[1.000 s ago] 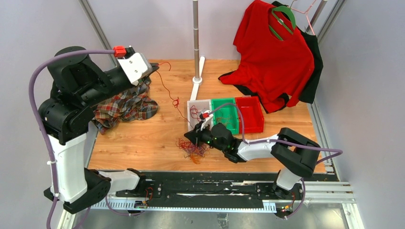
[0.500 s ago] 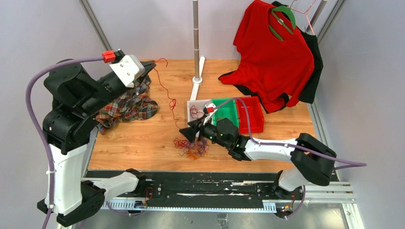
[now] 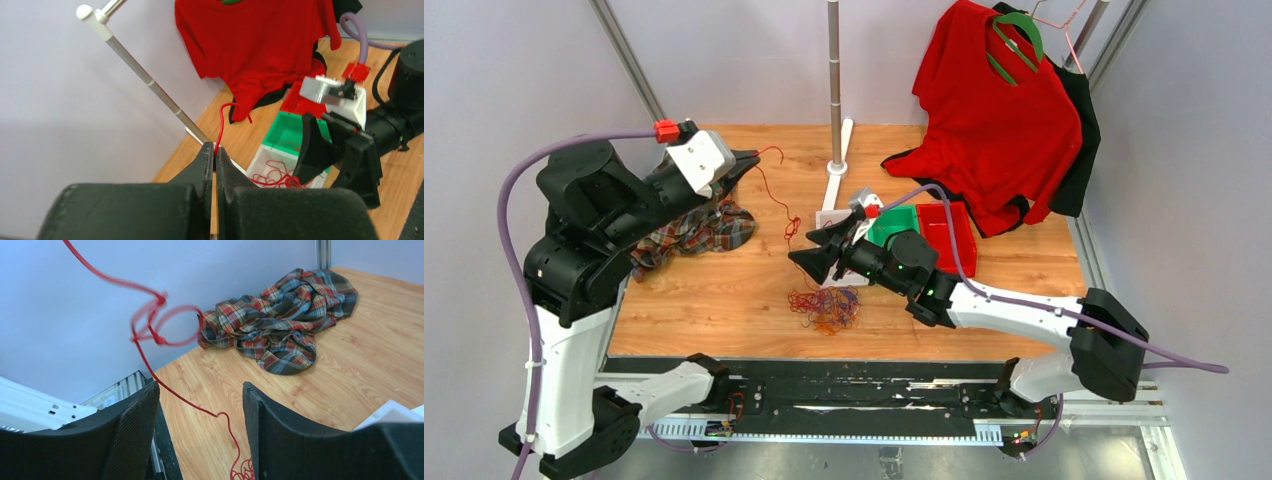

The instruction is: Untangle the cables

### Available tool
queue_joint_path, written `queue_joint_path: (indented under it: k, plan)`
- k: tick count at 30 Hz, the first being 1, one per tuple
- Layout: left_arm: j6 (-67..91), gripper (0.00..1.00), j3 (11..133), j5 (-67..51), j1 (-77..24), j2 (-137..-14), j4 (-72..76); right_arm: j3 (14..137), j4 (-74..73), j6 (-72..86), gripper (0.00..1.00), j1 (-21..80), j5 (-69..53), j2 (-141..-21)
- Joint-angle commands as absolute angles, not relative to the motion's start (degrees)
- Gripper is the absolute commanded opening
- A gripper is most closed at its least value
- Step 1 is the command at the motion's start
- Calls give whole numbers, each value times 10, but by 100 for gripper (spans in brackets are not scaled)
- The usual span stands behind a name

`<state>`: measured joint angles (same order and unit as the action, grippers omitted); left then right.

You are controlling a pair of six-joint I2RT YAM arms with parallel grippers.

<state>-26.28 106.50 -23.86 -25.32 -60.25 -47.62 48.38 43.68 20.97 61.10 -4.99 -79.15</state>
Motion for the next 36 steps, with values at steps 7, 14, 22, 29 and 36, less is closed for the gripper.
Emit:
queue_joint_path:
  k: [7,14,22,29,36]
  plan:
    - [-252,0,1028,-274,-256,-582,-486,445,457,263,59,558,-102,-718]
    - [-245,0,1031,-284,-256,-588,-485,470,471,277,61,548,-136,-746]
    - [-241,0,1031,-287,-256,-591,-485,491,524,312,61,548,-148,-793]
    - [-243,0,1021,-290,-255,-590,-484,490,583,347,61,549,-158,-820]
    - [-237,0,1023,-298,-256,-592,-484,504,614,366,56,550,-136,-844]
